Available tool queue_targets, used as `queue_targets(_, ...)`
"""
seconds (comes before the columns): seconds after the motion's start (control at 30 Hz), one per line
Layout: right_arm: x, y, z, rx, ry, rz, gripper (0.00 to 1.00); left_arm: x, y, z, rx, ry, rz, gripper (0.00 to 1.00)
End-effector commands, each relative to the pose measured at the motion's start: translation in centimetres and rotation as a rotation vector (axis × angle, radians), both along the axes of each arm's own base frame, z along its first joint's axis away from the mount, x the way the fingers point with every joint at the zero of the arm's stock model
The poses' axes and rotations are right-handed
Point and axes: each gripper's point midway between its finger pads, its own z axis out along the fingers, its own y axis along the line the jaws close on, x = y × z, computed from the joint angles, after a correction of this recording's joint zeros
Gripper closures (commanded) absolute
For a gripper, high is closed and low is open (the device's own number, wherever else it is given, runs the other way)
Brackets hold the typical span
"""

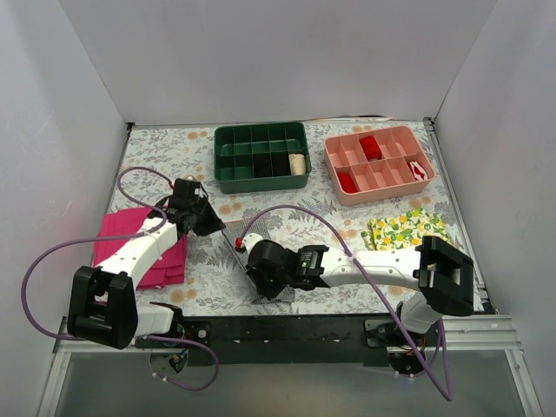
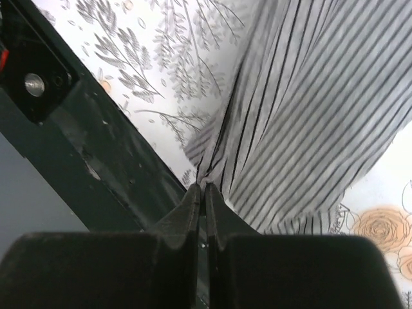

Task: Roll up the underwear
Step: Fold the underwear at the center of the board.

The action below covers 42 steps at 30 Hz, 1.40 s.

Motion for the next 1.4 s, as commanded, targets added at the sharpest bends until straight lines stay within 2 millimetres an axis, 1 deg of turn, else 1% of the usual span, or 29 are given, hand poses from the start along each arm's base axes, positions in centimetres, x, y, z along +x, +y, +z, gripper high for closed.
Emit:
queue_targets(0.0, -0.2, 0.1, 1.6, 0.105, 0.052, -0.036, 0.99, 1.7, -0.2, 2.6, 0.025, -0.043, -0.048, 1.0)
queue_targets(0.03, -0.2, 0.0, 1.5, 0.105, 0.057, -0.045, 0.99, 1.7, -0.3, 2.3, 0.028, -0.029, -0.063, 1.0)
queue_targets(0.07, 0.1, -0.2, 1.4, 0.109, 0.059, -0.058, 0.99, 2.0, -0.5, 2.6, 0.025, -0.031, -0.071, 1.0)
queue_targets(0.13, 0.3, -0.8, 1.1, 0.111, 0.074, -0.092, 0.99, 2.1, -0.8, 1.8, 0.02, 0.001, -0.094, 1.0)
queue_targets(0.17, 0.4, -1.0, 1.3, 0.121, 0.075, -0.103, 0.99, 2.1, -1.0, 1.7, 0.02, 0.006, -0.105, 1.0)
queue_targets(0.2, 0.7, -1.1, 1.2, 0.129, 0.077, -0.12, 0.99, 2.3, -1.3, 1.8, 0.012, 0.005, -0.119, 1.0)
queue_targets(0.23, 0.8, -1.6, 0.6, 0.122, 0.085, -0.148, 0.99, 2.5, -1.5, 1.9, 0.014, 0.006, -0.125, 1.0)
queue_targets(0.27, 1.2, -1.8, 0.8, 0.134, 0.085, -0.167, 0.99, 2.6, -1.7, 1.6, 0.016, 0.013, -0.132, 1.0)
queue_targets(0.3, 1.4, -2.0, 0.7, 0.138, 0.088, -0.191, 0.99, 2.9, -2.0, 2.0, 0.018, 0.003, -0.138, 1.0)
queue_targets(0.33, 1.8, -2.6, 0.1, 0.128, 0.088, -0.218, 0.99, 3.1, -2.2, 2.2, 0.017, 0.002, -0.142, 1.0)
queue_targets(0.4, 2.2, -2.8, 0.2, 0.144, 0.094, -0.249, 0.99, 3.3, -3.0, 2.2, 0.02, 0.007, -0.155, 1.0)
queue_targets(0.47, 2.6, -3.3, -0.3, 0.148, 0.099, -0.274, 0.99, 3.9, -3.7, 2.9, 0.019, -0.008, -0.16, 1.0)
queue_targets(0.5, 2.7, -3.4, -0.3, 0.15, 0.104, -0.283, 0.99, 3.9, -4.3, 2.7, 0.02, 0.001, -0.17, 1.0)
queue_targets(0.67, 3.4, -4.8, -1.4, 0.136, 0.11, -0.36, 0.99, 4.6, -6.5, 3.1, 0.016, -0.012, -0.203, 1.0)
queue_targets(0.73, 3.9, -5.5, -1.6, 0.137, 0.119, -0.415, 0.99, 4.6, -7.7, 2.8, 0.015, -0.008, -0.23, 1.0)
queue_targets(0.77, 4.0, -5.8, -1.5, 0.143, 0.125, -0.434, 0.99, 5.0, -8.3, 3.1, 0.014, -0.02, -0.238, 1.0)
queue_targets(0.8, 3.9, -6.3, -2.0, 0.136, 0.137, -0.454, 0.99, 4.9, -9.2, 3.0, 0.015, -0.02, -0.261, 1.0)
queue_targets(0.83, 4.0, -6.6, -2.2, 0.131, 0.138, -0.471, 0.99, 4.9, -9.6, 2.4, 0.023, -0.005, -0.27, 1.0)
queue_targets(0.87, 4.0, -6.8, -2.2, 0.133, 0.142, -0.48, 0.99, 5.4, -10.1, 2.7, 0.026, -0.016, -0.276, 1.0)
queue_targets(0.93, 4.1, -7.5, -2.8, 0.122, 0.155, -0.515, 0.99, 5.4, -11.4, 2.5, 0.027, -0.011, -0.3, 1.0)
queue_targets(0.97, 4.1, -7.7, -3.0, 0.119, 0.164, -0.525, 0.99, 5.5, -11.9, 1.6, 0.036, 0.01, -0.31, 1.0)
queue_targets(1.0, 4.0, -7.9, -3.3, 0.112, 0.171, -0.536, 0.99, 5.8, -12.8, 2.0, 0.038, -0.005, -0.322, 1.0)
queue_targets(1.03, 4.0, -8.2, -3.6, 0.107, 0.183, -0.555, 0.99, 5.9, -13.1, 1.6, 0.045, 0.003, -0.325, 1.0)
queue_targets(1.07, 4.0, -8.4, -3.8, 0.1, 0.191, -0.571, 0.99, 5.8, -13.3, 0.7, 0.056, 0.03, -0.33, 1.0)
queue_targets(1.1, 4.0, -8.7, -4.2, 0.089, 0.197, -0.58, 0.99, 6.1, -13.9, 0.9, 0.06, 0.024, -0.336, 1.0)
queue_targets(1.17, 3.9, -9.1, -4.6, 0.083, 0.216, -0.602, 0.99, 6.2, -14.2, -0.1, 0.079, 0.046, -0.337, 1.0)
queue_targets(1.2, 3.8, -9.1, -4.7, 0.086, 0.22, -0.604, 0.99, 6.3, -14.5, 0.0, 0.079, 0.045, -0.338, 1.0)
queue_targets(1.33, 3.7, -9.7, -5.6, 0.057, 0.251, -0.628, 0.99, 6.5, -14.4, -1.2, 0.117, 0.081, -0.331, 1.0)
queue_targets(1.37, 3.7, -9.8, -5.8, 0.051, 0.259, -0.635, 0.99, 6.6, -14.4, -1.3, 0.12, 0.084, -0.329, 0.98)
